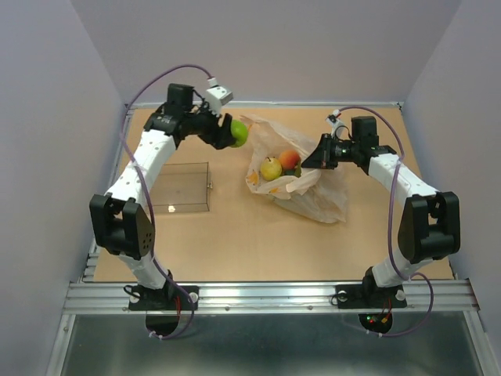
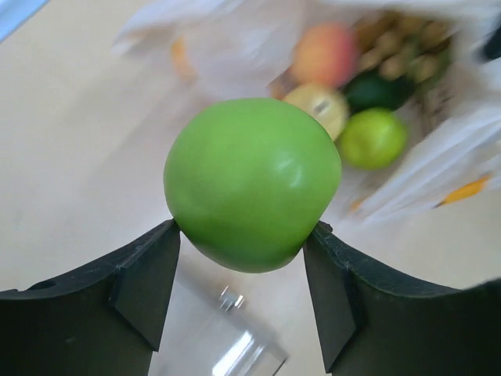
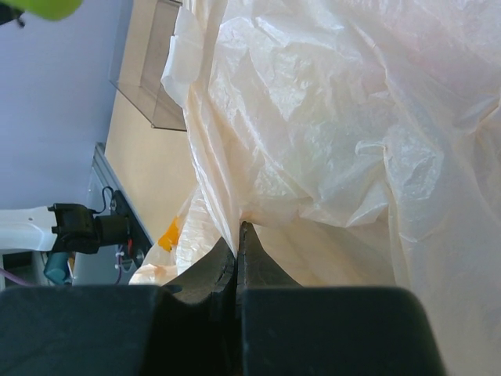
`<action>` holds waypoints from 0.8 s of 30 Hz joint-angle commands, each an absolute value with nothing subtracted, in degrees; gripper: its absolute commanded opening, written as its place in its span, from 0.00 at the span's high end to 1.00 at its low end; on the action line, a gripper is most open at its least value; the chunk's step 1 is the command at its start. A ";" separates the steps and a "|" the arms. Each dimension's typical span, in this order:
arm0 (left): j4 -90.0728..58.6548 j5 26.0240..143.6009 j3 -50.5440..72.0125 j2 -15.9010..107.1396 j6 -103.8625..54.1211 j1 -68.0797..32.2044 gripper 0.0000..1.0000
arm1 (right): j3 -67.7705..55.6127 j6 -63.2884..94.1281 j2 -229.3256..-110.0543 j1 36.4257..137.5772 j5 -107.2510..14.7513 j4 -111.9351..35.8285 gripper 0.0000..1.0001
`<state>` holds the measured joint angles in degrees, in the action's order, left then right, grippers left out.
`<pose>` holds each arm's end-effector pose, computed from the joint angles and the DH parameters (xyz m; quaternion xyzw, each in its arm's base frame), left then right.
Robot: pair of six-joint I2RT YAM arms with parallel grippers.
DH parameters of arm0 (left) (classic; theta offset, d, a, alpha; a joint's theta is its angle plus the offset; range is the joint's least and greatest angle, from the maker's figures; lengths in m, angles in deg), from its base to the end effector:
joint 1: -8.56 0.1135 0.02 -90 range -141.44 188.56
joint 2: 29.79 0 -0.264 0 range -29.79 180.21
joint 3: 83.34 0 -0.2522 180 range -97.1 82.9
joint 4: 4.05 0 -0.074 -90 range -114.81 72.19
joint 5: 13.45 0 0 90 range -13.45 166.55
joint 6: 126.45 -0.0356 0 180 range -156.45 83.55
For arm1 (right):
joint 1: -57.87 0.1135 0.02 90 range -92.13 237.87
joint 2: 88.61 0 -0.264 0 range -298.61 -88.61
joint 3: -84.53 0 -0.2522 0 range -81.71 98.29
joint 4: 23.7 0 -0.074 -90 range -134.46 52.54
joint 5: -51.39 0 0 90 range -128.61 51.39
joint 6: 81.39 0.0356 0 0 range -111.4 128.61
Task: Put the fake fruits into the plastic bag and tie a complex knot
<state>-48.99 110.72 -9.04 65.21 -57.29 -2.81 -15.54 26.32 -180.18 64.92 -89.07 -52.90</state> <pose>0.3650 -0.0938 0.3651 0.3664 0.7737 -0.2219 0.4669 0.3414 0.0699 0.2633 -0.1001 0.8355 0.4593 0.2844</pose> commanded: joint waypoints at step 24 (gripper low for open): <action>-18.08 113.47 -4.29 67.51 -40.49 -14.92 0.01 | -14.39 23.29 -177.47 63.24 -88.53 -51.70 1.00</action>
